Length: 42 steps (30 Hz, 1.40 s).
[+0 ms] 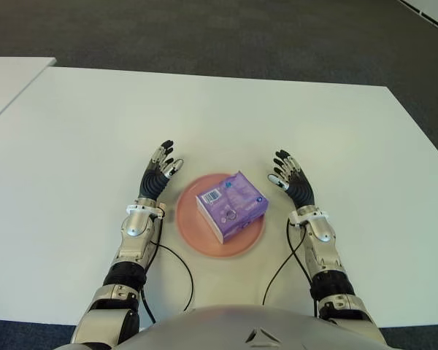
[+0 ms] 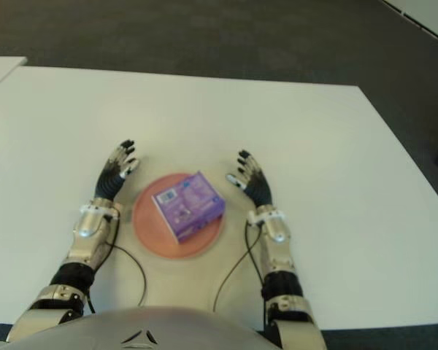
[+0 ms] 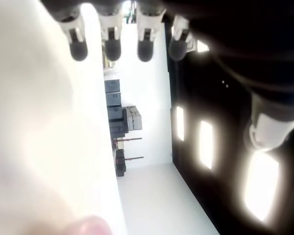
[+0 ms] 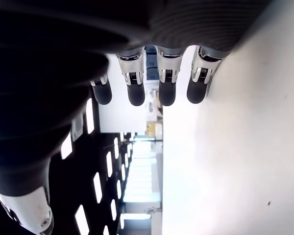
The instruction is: Put the tissue paper into the plate.
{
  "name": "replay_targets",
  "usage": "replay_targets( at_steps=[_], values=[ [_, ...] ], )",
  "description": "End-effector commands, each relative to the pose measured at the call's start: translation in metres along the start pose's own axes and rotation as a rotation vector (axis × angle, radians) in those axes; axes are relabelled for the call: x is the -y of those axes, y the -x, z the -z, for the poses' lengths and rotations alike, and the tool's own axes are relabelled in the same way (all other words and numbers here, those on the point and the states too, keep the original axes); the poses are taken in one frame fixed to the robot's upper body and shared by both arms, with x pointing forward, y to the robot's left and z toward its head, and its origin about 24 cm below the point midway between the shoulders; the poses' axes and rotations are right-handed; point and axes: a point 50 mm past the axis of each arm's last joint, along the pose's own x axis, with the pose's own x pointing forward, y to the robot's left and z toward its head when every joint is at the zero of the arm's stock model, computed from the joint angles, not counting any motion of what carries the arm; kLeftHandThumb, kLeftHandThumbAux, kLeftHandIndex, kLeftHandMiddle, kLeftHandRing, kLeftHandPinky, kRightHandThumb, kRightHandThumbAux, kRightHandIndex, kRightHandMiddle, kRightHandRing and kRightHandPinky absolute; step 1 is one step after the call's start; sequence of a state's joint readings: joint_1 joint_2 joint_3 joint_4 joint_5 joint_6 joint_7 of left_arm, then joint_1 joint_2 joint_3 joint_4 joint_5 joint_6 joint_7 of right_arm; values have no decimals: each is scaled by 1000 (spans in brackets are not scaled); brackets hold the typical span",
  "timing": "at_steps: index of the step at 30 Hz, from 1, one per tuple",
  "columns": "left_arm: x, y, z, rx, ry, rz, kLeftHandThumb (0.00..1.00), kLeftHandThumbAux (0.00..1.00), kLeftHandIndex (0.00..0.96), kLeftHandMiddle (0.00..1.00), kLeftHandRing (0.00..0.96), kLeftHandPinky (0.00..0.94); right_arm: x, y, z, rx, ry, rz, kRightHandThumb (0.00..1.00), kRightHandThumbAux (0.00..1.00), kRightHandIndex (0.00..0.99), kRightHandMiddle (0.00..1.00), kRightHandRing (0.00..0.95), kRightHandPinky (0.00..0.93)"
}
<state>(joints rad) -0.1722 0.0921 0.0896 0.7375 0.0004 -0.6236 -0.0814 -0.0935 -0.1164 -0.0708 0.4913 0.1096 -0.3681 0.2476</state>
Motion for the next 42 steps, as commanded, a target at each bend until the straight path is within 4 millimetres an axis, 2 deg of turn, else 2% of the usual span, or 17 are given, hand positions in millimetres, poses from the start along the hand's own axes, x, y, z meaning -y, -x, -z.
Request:
replay_targets(
  at_steps=[1, 14, 35, 42],
  values=[
    [2, 28, 44, -234, -31, 3, 0, 455, 0, 0, 0, 0, -7, 23, 37, -238, -68, 57, 0, 700, 77, 99, 75, 97],
    [-5, 21, 40, -201, -30, -20, 0, 427, 0, 0, 0, 0, -11, 25, 31, -262, -78, 63, 12, 728, 51, 92, 79, 83],
    [-8, 20, 32, -131, 19, -52, 0, 468, 0, 0, 0, 0, -15, 26, 27, -268, -91, 82, 3, 738, 44, 82, 68, 72],
    [-7, 21, 29, -133, 54, -61, 0, 488, 0, 0, 0, 0, -16, 27, 27, -248, -119, 121, 45, 749, 32, 70, 62, 80]
  ],
)
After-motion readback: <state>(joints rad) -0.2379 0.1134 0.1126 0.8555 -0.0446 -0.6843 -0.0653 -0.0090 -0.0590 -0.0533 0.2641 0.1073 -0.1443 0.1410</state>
